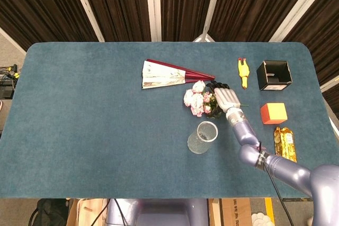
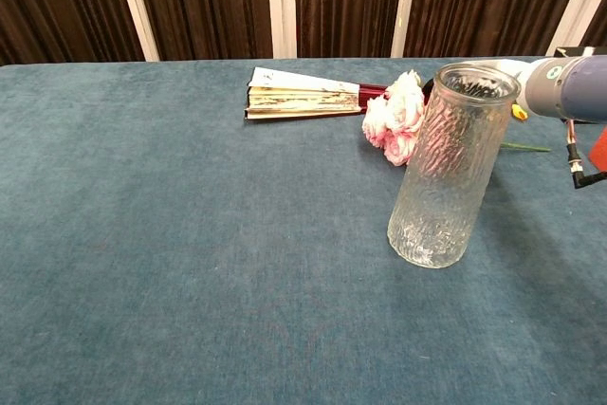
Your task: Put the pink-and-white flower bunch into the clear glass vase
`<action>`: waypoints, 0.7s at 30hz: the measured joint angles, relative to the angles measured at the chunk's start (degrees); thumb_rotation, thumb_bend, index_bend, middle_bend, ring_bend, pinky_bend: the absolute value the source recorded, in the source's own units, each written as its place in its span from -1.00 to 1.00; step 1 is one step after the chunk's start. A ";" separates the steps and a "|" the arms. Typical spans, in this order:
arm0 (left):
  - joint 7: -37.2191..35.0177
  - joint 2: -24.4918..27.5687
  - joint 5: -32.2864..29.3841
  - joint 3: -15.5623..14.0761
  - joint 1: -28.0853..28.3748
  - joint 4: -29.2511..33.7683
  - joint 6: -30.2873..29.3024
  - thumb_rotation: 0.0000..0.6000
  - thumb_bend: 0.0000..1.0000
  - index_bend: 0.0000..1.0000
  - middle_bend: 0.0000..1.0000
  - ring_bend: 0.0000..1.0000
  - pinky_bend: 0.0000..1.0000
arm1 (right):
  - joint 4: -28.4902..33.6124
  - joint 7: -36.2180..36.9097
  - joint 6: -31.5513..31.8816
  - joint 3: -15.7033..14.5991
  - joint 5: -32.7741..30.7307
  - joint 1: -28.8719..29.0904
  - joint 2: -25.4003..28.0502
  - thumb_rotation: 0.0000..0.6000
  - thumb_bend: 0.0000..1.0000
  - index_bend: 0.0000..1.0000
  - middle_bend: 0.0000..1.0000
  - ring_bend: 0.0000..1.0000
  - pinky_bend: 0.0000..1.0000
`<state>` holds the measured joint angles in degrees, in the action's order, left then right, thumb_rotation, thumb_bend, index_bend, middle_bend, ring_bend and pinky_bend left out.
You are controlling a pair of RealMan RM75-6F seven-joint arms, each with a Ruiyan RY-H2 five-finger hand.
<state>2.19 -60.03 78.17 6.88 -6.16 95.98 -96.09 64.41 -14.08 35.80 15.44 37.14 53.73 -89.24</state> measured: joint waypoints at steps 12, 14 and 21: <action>0.42 0.06 -0.11 -0.07 0.20 0.34 0.49 1.00 -0.51 -0.89 -1.00 -1.00 -0.96 | -3.06 -3.09 1.86 -1.83 0.88 1.97 -2.92 1.00 -0.73 -0.35 -0.40 -0.42 -1.00; 0.39 0.10 -0.06 -0.12 0.22 0.42 0.55 1.00 -0.51 -0.88 -1.00 -1.00 -0.96 | -2.81 -3.28 2.01 -1.85 1.00 2.16 -3.05 1.00 -0.66 -0.20 -0.26 -0.30 -1.00; 0.03 0.17 -0.09 -0.08 0.38 0.43 0.87 1.00 -0.51 -0.86 -1.00 -1.00 -0.96 | -2.33 -5.73 3.17 -2.30 1.01 3.18 -3.53 1.00 -0.53 0.09 -0.06 -0.06 -0.92</action>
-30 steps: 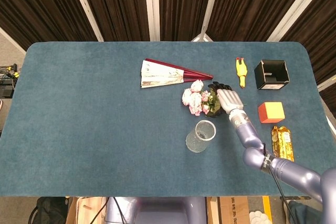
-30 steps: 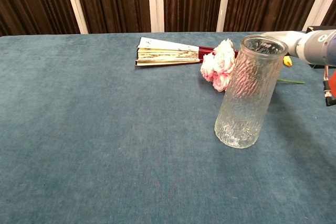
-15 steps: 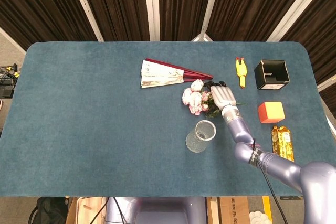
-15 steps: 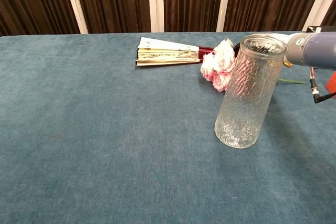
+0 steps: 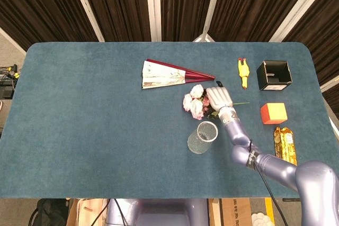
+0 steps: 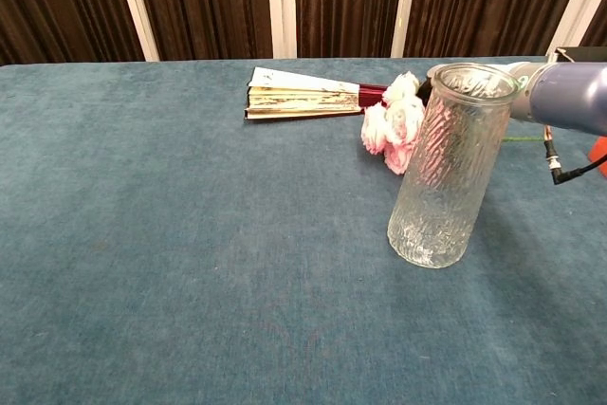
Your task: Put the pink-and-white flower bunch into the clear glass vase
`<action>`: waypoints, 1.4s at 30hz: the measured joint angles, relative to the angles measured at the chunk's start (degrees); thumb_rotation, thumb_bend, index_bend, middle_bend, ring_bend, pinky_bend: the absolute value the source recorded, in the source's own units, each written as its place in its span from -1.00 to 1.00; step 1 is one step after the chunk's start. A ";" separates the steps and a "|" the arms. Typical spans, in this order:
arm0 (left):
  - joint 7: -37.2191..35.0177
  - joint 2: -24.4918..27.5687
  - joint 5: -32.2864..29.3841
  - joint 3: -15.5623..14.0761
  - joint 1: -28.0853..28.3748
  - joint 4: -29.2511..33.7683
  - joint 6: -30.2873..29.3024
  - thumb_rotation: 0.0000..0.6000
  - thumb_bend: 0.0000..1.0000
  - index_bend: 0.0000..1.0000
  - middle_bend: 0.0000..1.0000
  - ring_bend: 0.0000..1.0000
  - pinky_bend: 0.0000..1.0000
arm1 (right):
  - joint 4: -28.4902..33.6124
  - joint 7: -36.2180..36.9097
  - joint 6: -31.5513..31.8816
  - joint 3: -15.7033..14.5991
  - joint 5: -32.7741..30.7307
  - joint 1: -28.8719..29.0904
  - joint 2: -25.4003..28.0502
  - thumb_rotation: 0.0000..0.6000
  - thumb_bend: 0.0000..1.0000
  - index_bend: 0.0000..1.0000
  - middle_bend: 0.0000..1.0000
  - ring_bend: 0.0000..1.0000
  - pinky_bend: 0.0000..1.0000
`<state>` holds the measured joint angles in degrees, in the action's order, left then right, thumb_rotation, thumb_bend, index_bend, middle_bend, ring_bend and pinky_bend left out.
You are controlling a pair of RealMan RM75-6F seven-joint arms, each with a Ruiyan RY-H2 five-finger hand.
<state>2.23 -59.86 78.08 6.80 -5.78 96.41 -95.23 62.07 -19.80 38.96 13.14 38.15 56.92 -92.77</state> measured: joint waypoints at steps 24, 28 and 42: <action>-1.57 0.47 0.43 -0.28 -0.01 0.08 0.33 1.00 -0.51 -0.88 -1.00 -1.00 -0.96 | 8.87 22.11 -7.48 12.38 -1.81 -4.29 9.84 1.00 -0.53 0.16 -0.05 -0.05 -0.91; -2.09 0.62 0.64 -0.32 -0.06 0.05 0.22 1.00 -0.51 -0.88 -1.00 -1.00 -0.96 | 11.52 30.45 -9.69 18.00 -0.26 -6.93 13.07 1.00 -0.53 0.17 -0.05 -0.05 -0.91; -3.85 1.13 1.73 -0.85 -0.04 -0.11 0.51 1.00 -0.51 -0.88 -1.00 -1.00 -0.96 | 29.12 48.22 -10.56 32.03 0.35 -16.09 28.30 1.00 -0.53 0.20 -0.05 -0.05 -0.88</action>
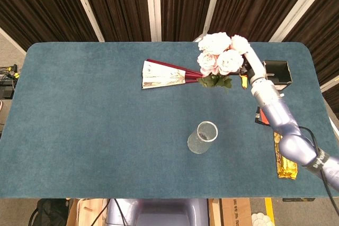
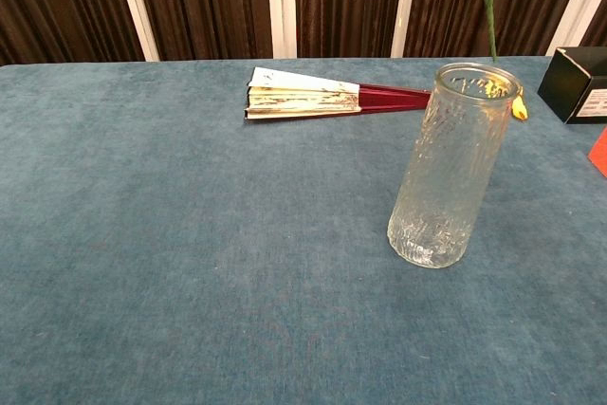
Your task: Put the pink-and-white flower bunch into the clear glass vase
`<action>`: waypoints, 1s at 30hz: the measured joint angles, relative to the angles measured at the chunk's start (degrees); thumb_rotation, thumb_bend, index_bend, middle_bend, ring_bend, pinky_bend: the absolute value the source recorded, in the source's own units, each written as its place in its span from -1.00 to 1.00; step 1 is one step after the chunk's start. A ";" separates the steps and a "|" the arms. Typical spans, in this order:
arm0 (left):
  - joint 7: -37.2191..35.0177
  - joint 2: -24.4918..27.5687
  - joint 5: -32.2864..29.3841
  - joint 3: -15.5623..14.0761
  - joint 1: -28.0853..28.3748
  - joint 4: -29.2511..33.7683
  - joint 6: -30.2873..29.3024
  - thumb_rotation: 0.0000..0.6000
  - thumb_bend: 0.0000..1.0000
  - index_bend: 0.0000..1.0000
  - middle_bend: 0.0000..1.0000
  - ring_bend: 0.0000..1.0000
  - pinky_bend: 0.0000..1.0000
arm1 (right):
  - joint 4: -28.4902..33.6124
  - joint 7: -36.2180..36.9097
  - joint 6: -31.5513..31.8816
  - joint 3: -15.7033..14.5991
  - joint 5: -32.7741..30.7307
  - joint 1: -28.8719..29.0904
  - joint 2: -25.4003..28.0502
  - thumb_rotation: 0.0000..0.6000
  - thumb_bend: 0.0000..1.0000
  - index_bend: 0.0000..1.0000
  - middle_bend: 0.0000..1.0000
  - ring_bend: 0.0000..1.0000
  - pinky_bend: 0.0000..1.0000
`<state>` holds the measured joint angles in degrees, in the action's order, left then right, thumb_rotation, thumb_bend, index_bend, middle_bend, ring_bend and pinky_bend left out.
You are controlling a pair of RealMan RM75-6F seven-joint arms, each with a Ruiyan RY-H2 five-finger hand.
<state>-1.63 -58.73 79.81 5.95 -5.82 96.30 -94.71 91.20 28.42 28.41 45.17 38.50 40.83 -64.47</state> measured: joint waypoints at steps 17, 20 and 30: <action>-3.74 0.99 -0.14 0.16 0.03 -0.88 0.61 1.00 -0.51 -0.88 -1.00 -1.00 -0.96 | 24.72 9.52 3.45 6.50 -16.01 -3.01 17.37 1.00 -0.52 0.20 -0.04 -0.05 -0.80; -3.89 1.02 -0.07 0.15 0.13 -0.93 0.76 1.00 -0.51 -0.88 -1.00 -1.00 -0.96 | 26.76 9.39 4.86 5.50 -19.30 -1.06 19.73 1.00 -0.52 0.20 -0.03 -0.05 -0.80; -4.02 1.06 -0.77 0.39 0.12 -1.00 0.81 1.00 -0.51 -0.88 -1.00 -1.00 -0.96 | 30.20 10.51 5.71 3.77 -16.98 -2.55 21.35 1.00 -0.52 0.20 -0.03 -0.05 -0.80</action>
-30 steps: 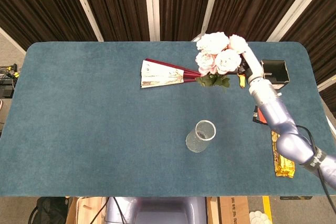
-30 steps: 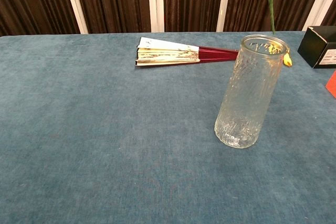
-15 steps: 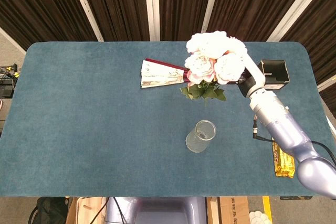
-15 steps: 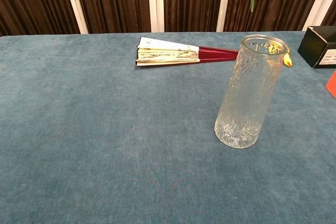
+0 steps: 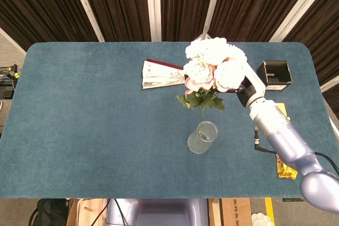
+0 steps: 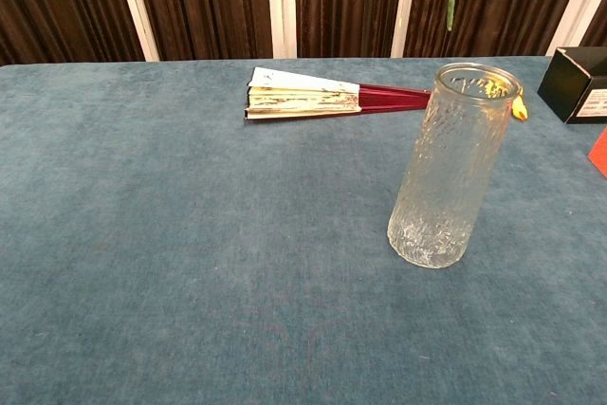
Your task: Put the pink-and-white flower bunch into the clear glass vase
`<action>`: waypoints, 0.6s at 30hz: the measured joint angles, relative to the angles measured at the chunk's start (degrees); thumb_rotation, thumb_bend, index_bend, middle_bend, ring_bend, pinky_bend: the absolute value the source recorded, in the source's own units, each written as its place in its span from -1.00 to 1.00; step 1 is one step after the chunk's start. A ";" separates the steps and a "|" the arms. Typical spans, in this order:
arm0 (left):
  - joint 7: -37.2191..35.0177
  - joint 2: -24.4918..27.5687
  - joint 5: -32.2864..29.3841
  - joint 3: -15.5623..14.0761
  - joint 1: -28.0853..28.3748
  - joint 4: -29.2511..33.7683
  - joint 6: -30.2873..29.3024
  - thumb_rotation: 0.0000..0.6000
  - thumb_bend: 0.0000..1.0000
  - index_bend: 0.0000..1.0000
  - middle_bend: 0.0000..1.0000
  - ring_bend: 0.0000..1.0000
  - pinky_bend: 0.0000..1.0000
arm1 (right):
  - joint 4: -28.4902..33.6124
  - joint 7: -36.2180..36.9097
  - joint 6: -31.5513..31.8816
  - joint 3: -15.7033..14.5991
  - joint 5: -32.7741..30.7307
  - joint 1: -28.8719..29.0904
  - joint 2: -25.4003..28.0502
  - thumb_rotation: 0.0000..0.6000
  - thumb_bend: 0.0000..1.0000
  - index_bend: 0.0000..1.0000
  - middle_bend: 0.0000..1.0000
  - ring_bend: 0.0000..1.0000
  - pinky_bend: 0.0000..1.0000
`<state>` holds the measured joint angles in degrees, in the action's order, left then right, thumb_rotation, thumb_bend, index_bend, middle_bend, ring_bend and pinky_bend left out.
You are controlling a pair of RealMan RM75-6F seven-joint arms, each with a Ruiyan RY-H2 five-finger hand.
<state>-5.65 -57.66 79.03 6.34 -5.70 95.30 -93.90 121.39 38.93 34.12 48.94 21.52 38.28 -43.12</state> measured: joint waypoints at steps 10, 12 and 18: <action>1.31 -0.28 0.39 -0.25 0.02 0.35 -0.29 1.00 -0.51 -0.88 -1.00 -1.00 -0.96 | 1.66 3.02 0.30 -0.98 9.90 -5.38 -1.81 1.00 -0.52 0.20 -0.03 -0.05 -0.80; 1.61 -0.33 0.24 -0.21 0.04 0.41 -0.27 1.00 -0.51 -0.88 -1.00 -1.00 -0.96 | 1.37 3.87 0.14 -1.33 11.71 -6.22 -2.45 1.00 -0.52 0.20 -0.03 -0.05 -0.80; 2.64 -0.60 0.30 -0.26 0.25 0.64 -0.12 1.00 -0.51 -0.88 -1.00 -1.00 -0.96 | 0.63 6.18 -0.96 -2.03 16.38 -8.43 -3.59 1.00 -0.52 0.21 -0.03 -0.05 -0.80</action>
<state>-3.01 -58.26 79.33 6.08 -5.45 95.94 -94.03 122.02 45.11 33.16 46.90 37.89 29.85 -46.71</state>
